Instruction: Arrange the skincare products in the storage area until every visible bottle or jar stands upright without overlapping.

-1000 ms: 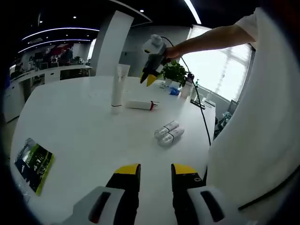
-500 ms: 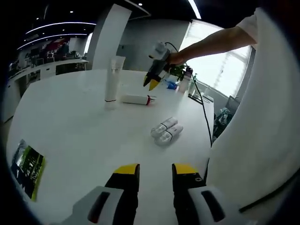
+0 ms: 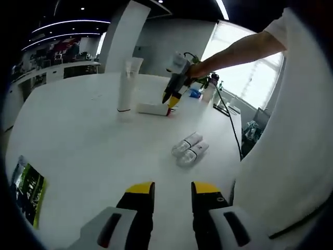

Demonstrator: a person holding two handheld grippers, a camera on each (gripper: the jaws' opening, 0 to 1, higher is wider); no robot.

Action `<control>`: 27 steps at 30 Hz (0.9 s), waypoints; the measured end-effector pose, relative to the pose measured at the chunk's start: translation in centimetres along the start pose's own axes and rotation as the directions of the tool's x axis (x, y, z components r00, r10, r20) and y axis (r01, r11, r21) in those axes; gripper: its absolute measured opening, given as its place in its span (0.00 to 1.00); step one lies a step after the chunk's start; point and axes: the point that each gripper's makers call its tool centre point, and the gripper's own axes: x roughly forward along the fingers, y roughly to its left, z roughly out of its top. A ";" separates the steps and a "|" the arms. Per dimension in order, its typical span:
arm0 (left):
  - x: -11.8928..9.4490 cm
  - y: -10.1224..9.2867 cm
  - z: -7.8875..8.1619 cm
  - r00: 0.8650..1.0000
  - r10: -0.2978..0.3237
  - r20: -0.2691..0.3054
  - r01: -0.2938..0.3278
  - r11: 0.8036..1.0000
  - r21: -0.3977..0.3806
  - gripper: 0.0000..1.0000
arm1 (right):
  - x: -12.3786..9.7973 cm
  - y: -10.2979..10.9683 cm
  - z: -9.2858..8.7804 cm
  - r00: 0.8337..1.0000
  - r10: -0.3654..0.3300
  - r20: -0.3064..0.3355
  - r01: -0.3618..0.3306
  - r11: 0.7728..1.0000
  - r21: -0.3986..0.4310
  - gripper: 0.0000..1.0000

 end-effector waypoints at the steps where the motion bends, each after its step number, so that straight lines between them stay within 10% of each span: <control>1: 0.0 0.1 0.1 1.000 0.005 0.001 -0.005 1.000 -0.007 0.28 | 0.2 0.0 0.0 1.000 0.001 -0.002 -0.001 1.000 -0.001 0.32; 27: -0.3 1.6 -0.5 0.997 0.073 -0.005 -0.073 0.995 -0.074 0.27 | 3.5 -0.5 0.9 0.988 -0.131 -0.086 0.125 0.990 -0.067 0.26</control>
